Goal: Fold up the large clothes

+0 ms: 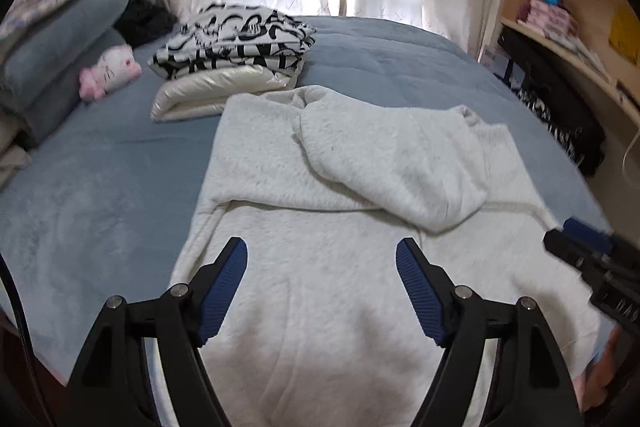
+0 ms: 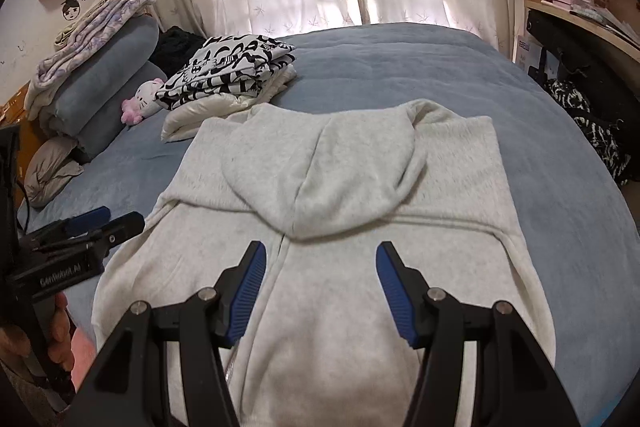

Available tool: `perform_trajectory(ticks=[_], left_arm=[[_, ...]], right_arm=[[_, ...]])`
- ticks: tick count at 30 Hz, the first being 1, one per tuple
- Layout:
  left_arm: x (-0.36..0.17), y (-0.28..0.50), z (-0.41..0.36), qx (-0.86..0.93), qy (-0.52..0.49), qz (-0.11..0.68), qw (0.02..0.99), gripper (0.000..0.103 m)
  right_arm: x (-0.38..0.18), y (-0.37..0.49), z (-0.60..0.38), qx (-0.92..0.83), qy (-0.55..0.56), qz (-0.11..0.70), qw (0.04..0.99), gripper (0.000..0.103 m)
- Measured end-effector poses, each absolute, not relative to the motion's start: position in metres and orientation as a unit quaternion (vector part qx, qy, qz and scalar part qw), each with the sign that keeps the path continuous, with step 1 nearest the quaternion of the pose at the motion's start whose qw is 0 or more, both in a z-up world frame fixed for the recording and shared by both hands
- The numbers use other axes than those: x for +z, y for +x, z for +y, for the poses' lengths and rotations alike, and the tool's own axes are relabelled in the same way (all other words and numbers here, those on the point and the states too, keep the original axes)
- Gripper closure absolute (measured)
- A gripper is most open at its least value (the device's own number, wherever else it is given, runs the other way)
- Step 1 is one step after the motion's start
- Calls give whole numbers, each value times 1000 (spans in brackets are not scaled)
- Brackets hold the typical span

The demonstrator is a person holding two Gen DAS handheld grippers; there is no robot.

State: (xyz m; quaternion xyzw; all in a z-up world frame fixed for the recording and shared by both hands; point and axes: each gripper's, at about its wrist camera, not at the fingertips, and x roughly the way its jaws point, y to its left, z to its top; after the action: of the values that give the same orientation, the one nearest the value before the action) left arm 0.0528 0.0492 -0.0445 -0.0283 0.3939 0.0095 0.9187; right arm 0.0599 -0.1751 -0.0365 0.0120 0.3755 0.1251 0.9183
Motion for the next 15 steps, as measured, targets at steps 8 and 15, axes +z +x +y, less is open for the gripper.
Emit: perform_trajectory(ticks=[8, 15], left_arm=[[-61, 20, 66, 4, -22, 419, 908, 28], [-83, -8, 123, 32, -65, 445, 893, 28]], right_arm=[[-45, 33, -199, 116, 31, 387, 914, 46], [-58, 14, -237, 102, 49, 405, 907, 45]])
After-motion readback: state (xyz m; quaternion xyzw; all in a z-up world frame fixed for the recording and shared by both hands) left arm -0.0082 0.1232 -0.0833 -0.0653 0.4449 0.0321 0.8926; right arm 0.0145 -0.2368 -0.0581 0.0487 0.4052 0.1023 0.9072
